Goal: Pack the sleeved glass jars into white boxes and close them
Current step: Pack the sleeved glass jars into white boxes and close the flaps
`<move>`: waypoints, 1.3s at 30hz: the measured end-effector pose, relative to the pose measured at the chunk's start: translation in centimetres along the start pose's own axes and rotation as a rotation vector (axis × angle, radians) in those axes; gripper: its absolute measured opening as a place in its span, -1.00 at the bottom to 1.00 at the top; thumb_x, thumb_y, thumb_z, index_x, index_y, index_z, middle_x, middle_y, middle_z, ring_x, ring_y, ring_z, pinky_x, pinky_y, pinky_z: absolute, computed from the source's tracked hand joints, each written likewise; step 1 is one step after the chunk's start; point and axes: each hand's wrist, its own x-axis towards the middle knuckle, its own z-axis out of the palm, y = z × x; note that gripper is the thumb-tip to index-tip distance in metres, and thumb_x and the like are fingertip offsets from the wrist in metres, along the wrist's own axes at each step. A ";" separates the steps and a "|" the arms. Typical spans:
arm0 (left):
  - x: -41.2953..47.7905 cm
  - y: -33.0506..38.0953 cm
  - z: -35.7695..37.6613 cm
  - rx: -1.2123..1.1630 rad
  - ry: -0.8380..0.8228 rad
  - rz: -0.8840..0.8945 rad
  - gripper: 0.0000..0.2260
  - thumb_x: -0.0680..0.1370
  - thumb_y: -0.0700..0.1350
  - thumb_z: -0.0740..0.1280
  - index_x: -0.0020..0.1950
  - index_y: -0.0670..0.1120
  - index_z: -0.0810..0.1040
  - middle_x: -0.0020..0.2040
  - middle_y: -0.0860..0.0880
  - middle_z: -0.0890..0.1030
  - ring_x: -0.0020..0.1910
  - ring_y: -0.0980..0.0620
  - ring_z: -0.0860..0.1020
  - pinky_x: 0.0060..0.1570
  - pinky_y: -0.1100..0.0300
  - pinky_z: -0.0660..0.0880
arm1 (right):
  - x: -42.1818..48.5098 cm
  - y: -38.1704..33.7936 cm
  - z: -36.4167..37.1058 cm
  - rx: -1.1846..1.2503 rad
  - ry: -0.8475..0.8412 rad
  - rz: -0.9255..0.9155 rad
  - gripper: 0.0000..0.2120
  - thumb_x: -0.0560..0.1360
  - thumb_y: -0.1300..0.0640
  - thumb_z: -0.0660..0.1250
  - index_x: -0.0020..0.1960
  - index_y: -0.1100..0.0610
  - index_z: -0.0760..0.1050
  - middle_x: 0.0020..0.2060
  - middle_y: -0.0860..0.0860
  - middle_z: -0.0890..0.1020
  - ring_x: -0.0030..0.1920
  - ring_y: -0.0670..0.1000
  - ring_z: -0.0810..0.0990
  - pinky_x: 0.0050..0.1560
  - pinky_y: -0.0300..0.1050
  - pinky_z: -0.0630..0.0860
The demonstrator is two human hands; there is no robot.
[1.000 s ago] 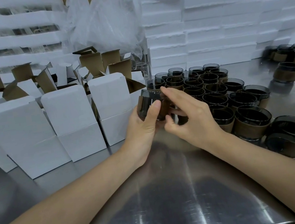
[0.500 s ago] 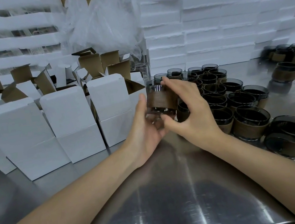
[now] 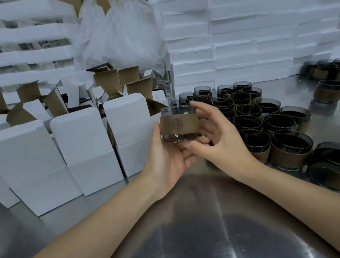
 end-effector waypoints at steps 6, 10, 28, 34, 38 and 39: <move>-0.1 0.4 0.9 0.180 0.086 0.056 -0.37 0.44 0.34 0.02 0.22 -0.07 0.53 0.02 -0.15 0.67 -0.07 -0.01 0.66 -0.05 0.14 0.58 | 0.4 -0.6 0.2 0.159 -0.049 0.068 -0.38 0.41 0.21 0.47 0.39 -0.02 0.29 0.21 0.03 0.55 0.22 -0.07 0.56 0.23 -0.21 0.48; -1.4 2.7 2.3 0.929 0.219 0.312 -0.54 0.62 0.21 0.05 0.18 -0.09 0.53 -0.40 -0.07 0.62 -0.49 0.08 0.54 -0.46 0.32 0.44 | 0.7 -1.1 -0.2 0.276 0.120 0.088 -0.51 0.32 0.13 0.43 0.21 0.07 0.38 0.05 0.07 0.63 0.08 -0.02 0.64 0.11 -0.17 0.54; -3.0 6.3 2.9 1.699 0.579 0.881 -0.87 0.36 -0.17 0.12 -0.13 -0.12 0.37 -0.20 0.05 0.37 -0.11 0.01 0.34 -0.03 0.12 0.16 | 1.2 -0.6 -0.9 0.345 0.192 0.139 -0.58 0.37 -0.01 0.47 0.09 0.13 0.38 -0.01 0.02 0.67 0.07 0.03 0.66 0.05 -0.07 0.59; -2.7 6.8 2.1 1.168 0.207 0.984 -0.70 0.27 -0.36 0.06 -0.16 -0.01 0.30 -0.23 0.02 0.33 -0.23 0.01 0.31 -0.18 0.13 0.26 | 1.1 -0.6 -0.8 0.282 0.174 0.125 -0.54 0.35 -0.20 0.38 0.09 0.05 0.36 0.00 0.01 0.66 0.07 0.06 0.64 0.10 -0.04 0.56; -1.9 6.2 1.4 0.993 0.325 0.928 -0.62 0.43 -0.42 0.09 0.12 -0.04 0.38 0.13 0.00 0.50 0.21 0.12 0.50 0.26 0.25 0.39 | 0.7 -1.1 -0.5 0.196 0.111 0.048 -0.65 0.46 -0.06 0.35 0.08 0.10 0.32 0.01 0.16 0.60 -0.10 0.10 0.65 -0.13 -0.24 0.54; -1.7 6.0 1.2 0.947 0.381 0.888 -0.63 0.48 -0.40 0.12 0.18 -0.04 0.37 0.17 0.07 0.51 0.27 0.18 0.48 0.27 0.31 0.38 | 0.7 -1.2 -0.5 0.205 0.101 0.030 -0.69 0.47 0.01 0.34 0.07 0.12 0.30 -0.04 0.12 0.59 -0.16 0.05 0.66 -0.19 -0.30 0.52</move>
